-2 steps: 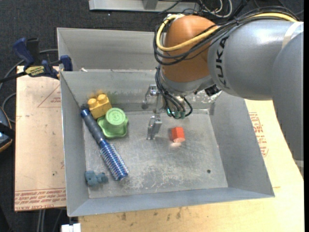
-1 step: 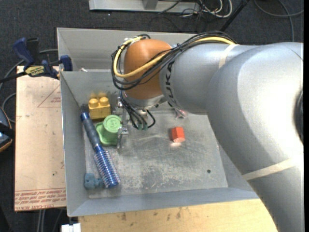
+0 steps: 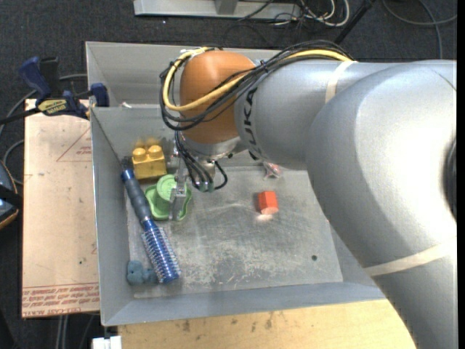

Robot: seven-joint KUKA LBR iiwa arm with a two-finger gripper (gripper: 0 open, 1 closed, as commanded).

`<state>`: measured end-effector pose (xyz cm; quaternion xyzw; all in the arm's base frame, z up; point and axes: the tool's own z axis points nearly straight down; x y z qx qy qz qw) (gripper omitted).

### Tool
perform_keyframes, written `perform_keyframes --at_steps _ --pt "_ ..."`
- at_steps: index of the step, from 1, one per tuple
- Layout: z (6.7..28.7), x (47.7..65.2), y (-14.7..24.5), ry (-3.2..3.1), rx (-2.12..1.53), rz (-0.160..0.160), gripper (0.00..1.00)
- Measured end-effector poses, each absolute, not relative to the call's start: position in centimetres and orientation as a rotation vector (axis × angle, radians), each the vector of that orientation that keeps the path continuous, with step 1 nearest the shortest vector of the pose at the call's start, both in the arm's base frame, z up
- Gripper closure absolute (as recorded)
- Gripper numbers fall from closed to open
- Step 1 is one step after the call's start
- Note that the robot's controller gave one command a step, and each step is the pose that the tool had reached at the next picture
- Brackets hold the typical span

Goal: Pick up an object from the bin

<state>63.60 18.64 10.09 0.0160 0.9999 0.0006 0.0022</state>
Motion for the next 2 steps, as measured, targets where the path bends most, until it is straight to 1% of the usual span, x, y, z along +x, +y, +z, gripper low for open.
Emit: perform_keyframes --at_steps 1,2 --pt "11.6 63.8 18.1 3.132 0.19 0.003 0.0" --pt "9.6 63.5 18.3 3.114 0.344 0.006 0.0"
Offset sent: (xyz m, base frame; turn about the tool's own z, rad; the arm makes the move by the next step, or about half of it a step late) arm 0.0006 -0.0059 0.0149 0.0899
